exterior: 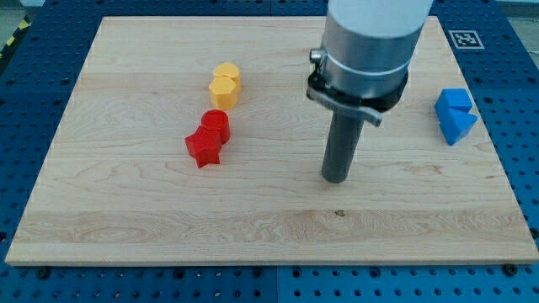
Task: Point at red star
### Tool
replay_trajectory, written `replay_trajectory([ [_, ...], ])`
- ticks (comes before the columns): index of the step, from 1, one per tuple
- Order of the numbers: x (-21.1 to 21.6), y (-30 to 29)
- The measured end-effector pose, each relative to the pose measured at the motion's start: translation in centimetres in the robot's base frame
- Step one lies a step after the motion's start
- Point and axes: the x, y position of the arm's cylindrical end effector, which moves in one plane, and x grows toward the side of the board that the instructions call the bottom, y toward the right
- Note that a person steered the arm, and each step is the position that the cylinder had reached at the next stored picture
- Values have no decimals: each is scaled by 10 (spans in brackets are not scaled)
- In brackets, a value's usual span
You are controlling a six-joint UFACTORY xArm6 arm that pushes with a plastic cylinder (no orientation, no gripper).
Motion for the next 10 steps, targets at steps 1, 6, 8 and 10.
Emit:
replay_trajectory([
  [1, 29, -1],
  [6, 33, -120],
  [8, -6, -141],
  [10, -7, -150],
])
